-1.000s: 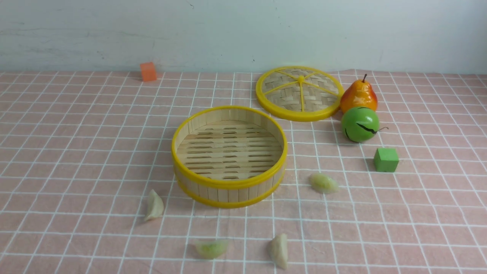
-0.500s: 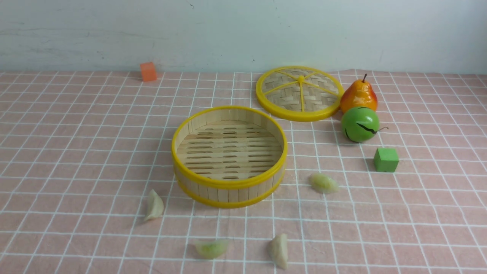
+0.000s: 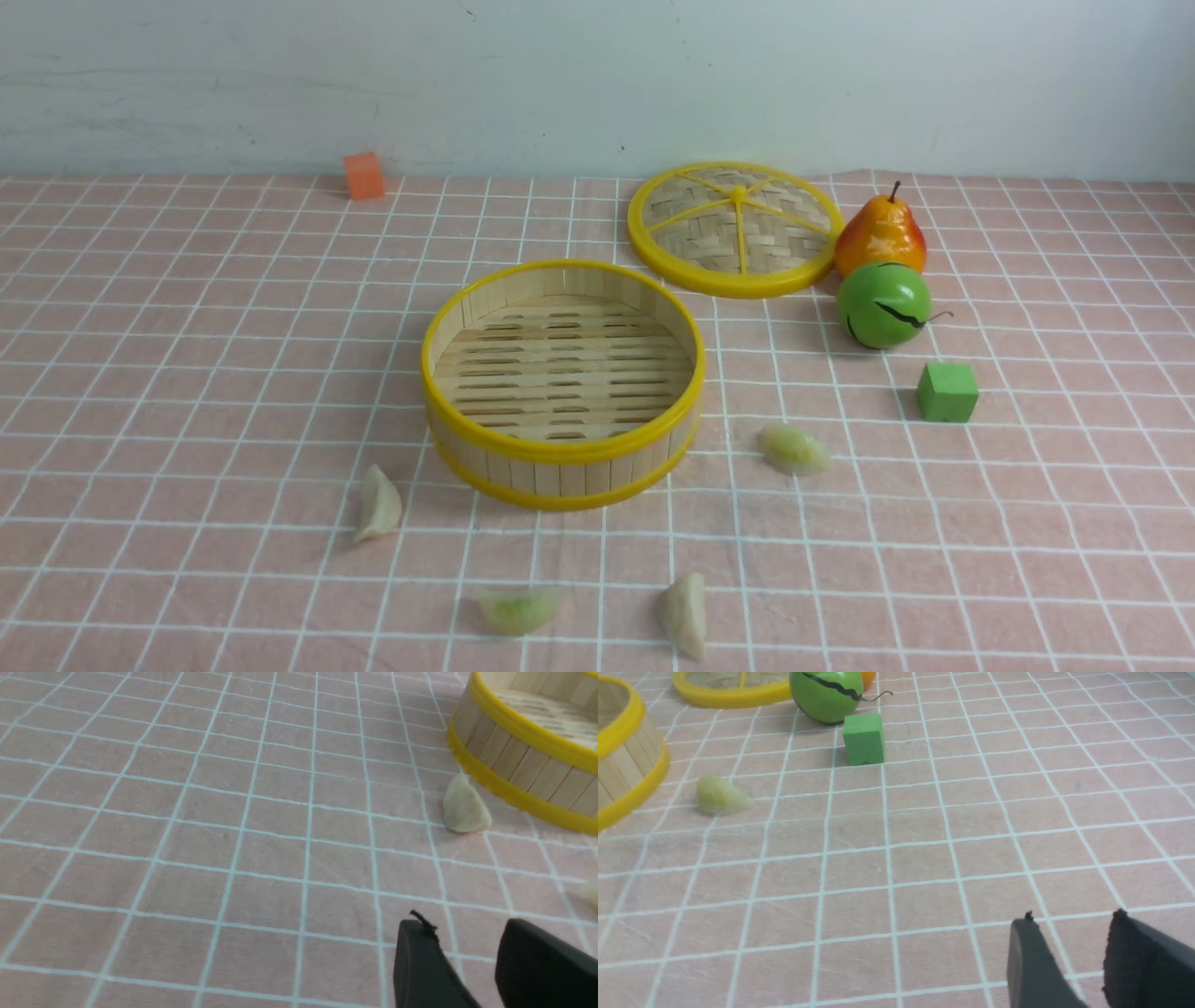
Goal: Put the dumplings into the steamer on the table with the pink tablecloth.
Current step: 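Reach for and grasp a dumpling on the table with the left gripper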
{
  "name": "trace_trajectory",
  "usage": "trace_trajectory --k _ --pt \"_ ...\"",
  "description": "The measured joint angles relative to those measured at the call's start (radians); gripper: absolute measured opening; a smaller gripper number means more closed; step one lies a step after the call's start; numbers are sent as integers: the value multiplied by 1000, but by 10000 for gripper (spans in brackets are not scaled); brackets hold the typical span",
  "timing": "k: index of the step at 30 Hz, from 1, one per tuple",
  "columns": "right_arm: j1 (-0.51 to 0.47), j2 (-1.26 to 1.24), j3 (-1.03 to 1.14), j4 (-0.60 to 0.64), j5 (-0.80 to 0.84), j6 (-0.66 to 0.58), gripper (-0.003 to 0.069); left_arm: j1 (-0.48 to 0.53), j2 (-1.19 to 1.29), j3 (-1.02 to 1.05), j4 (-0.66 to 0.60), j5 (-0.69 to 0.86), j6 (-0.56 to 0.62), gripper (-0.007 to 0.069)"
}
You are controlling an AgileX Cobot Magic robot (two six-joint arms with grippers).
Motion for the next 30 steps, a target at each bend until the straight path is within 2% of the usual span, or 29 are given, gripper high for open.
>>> trace_trajectory --k 3,4,5,6,7,8,9,12,17,21,22,23,24,25,26,27,28,29,30 --pt "0 0 0 169 0 91 240 0 0 0 -232 -9 -153 238" --pt "0 0 0 270 3 154 240 0 0 0 -378 -11 -253 238" --pt "0 0 0 288 3 165 240 0 0 0 -399 -12 -279 238" --pt "0 0 2 430 10 254 240 0 0 0 -540 -14 -369 238" --pt "0 0 4 512 12 303 240 0 0 0 -606 -15 -403 238" --pt "0 0 4 527 12 313 240 0 0 0 -626 -16 -408 238" --pt "0 0 7 641 18 374 240 0 0 0 -676 -19 -428 238" --pt "0 0 9 714 24 403 240 0 0 0 -704 -30 -429 238" --pt "0 0 9 721 25 389 240 0 0 -2 -743 -33 -399 238" --pt "0 0 9 721 23 297 240 0 0 -53 -745 -7 -259 237" --pt "0 0 -3 723 20 207 240 0 0 -110 -745 2 -177 221" --pt "0 0 -6 723 17 197 240 0 2 -117 -745 6 -161 218" --pt "0 1 -36 723 -4 116 233 0 42 -184 -726 25 -118 171" --pt "0 2 -40 723 -4 106 231 0 50 -192 -722 32 -110 165" --pt "0 40 -97 723 -34 12 185 0 142 -268 -658 71 -81 94" --pt "0 47 -97 723 -36 3 178 0 154 -277 -649 84 -73 85" --pt "0 78 -129 720 -40 -33 146 0 217 -325 -597 122 -48 41" --pt "0 159 -187 713 -33 -107 69 0 319 -398 -504 185 -10 -15" --pt "0 216 -219 706 -24 -155 24 0 383 -453 -444 225 13 -14"
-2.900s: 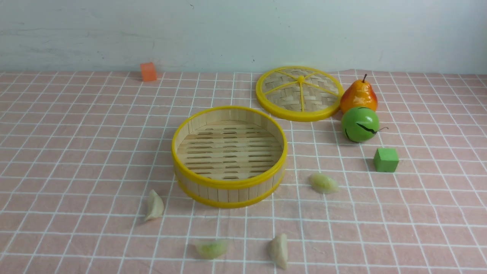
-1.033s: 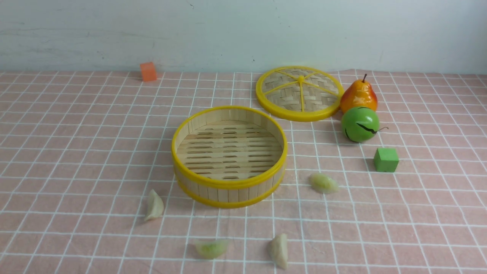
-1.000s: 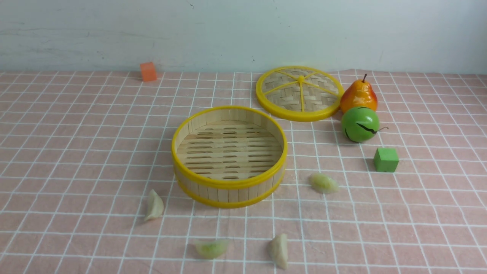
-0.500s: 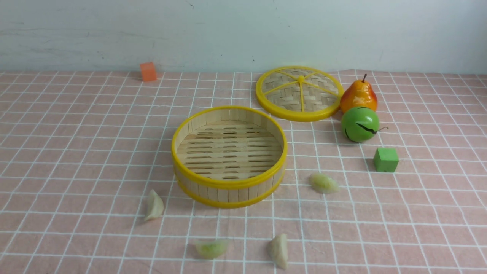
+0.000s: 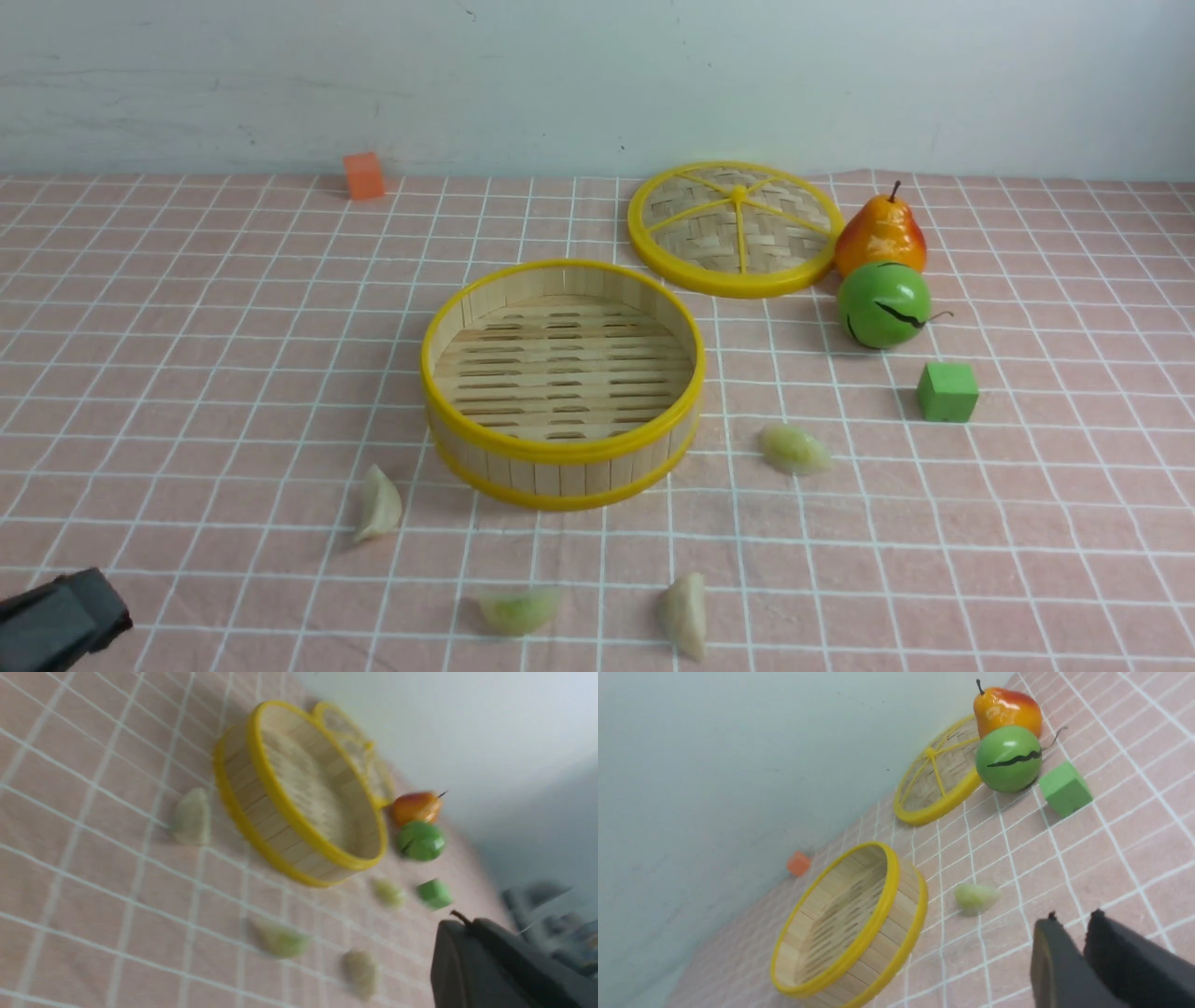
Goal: Put the dumplings into the steamer on the table with the pink tablecloth.
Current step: 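Reach for and grasp a dumpling on the table with the left gripper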
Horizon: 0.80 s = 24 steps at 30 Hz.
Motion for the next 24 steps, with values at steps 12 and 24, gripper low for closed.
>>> trace_trajectory --k 12,24 --pt "185 585 -452 -102 463 -428 -17 -25 551 -397 363 397 107 -14" --pt "570 863 -562 -403 570 -291 -10 -272 1054 -644 546 396 12 265"
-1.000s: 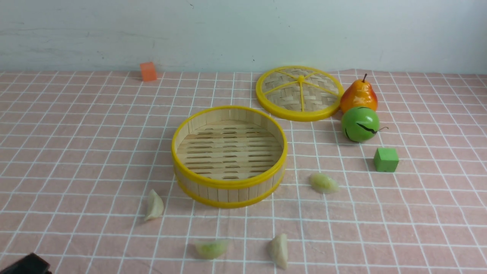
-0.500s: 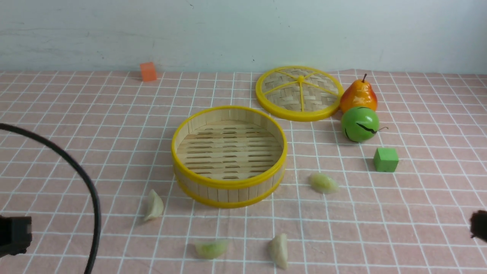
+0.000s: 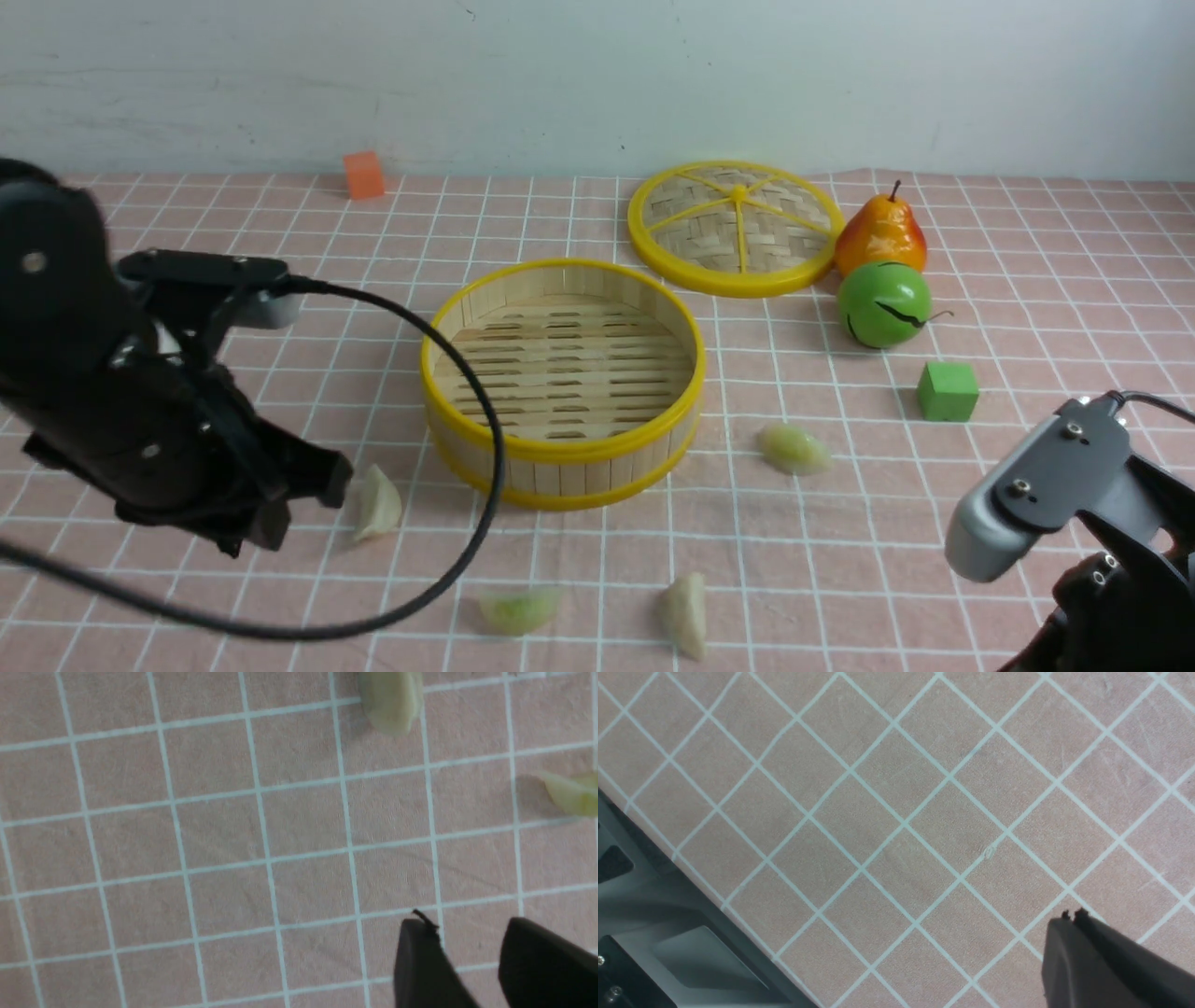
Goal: Put the dumplings into the steamer on the table with the pink tablecloth.
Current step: 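Reach for and grasp a dumpling on the table with the left gripper, then place the dumpling into the bamboo steamer basket with the left gripper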
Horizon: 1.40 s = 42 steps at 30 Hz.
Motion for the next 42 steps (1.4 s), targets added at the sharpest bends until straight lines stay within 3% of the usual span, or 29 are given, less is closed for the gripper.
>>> trace_trajectory --k 1,2,3,4,7,11,16,20,21,22,23,31,36,42 --pt "1 0 0 -1 0 0 -10 0 9 -4 0 0 -3 277" --pt "1 0 -1 -6 -3 0 -8 -2 84 -42 4 -12 -34 372" --pt "1 0 -1 -6 -3 0 -7 -2 93 -46 4 -14 -37 382" --pt "1 0 -1 -12 -3 0 -6 -2 156 -75 7 -30 -69 453" --pt "1 0 -2 -10 -4 5 -3 -2 240 -108 9 -65 -95 526" --pt "1 0 -2 -10 -14 39 0 -2 343 -140 23 -141 -112 554" --pt "1 0 -3 -7 -25 53 3 -2 476 -191 72 -190 -147 513" --pt "1 0 -4 -7 -26 53 6 -2 519 -204 74 -203 -156 421" --pt "1 0 -4 -7 -26 53 7 -2 519 -206 74 -205 -157 393" --pt "1 0 -4 -7 -26 53 9 -3 520 -206 76 -207 -157 291" --pt "1 0 -4 -7 -27 53 10 -3 517 -207 79 -207 -157 242" --pt "1 0 -4 -8 -30 53 15 -20 385 -206 100 -194 -119 240" --pt "1 0 -4 -10 -44 53 19 -143 261 -224 99 -212 -69 240" --pt "1 0 -5 -10 -32 53 23 -241 341 -418 60 -131 -62 240"
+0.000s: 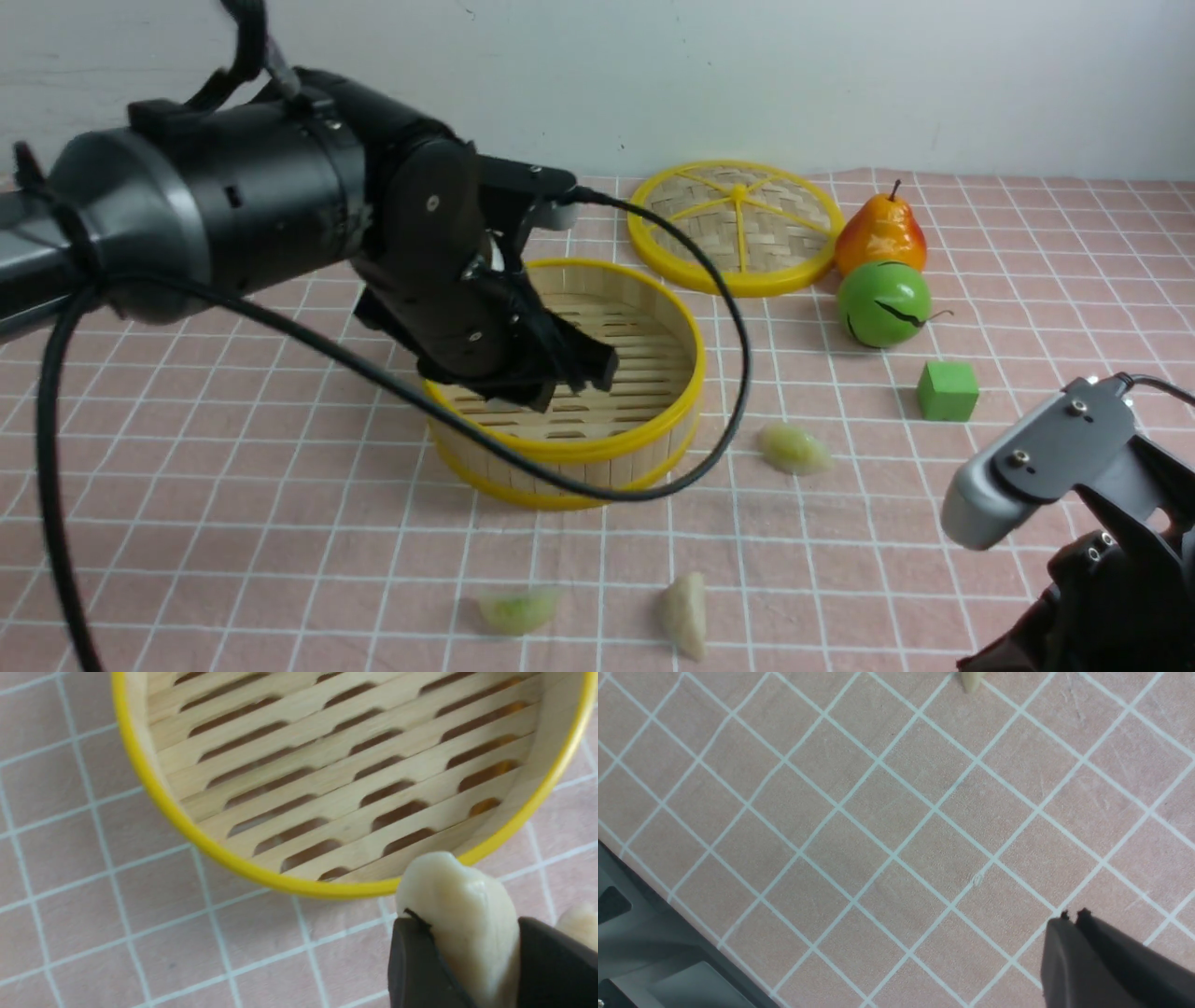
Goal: Put the dumplings into the steamer on the table with the pink tablecloth.
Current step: 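Place the dumpling into the bamboo steamer basket with the left gripper, then reach for and grasp a dumpling on the table with the left gripper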
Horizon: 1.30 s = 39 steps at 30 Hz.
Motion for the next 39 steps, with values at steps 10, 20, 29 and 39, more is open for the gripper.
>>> trace_trajectory --k 10,20,29,39 --pt "0 -28 0 26 112 0 32 -3 338 -522 -31 208 25 240" --pt "0 -256 0 4 196 76 34 -3 612 -751 25 225 -49 240" --pt "0 -396 0 -74 213 80 43 -3 621 -756 71 239 -119 418" --pt "0 -401 0 -89 162 80 56 -5 351 -723 31 385 -7 517"
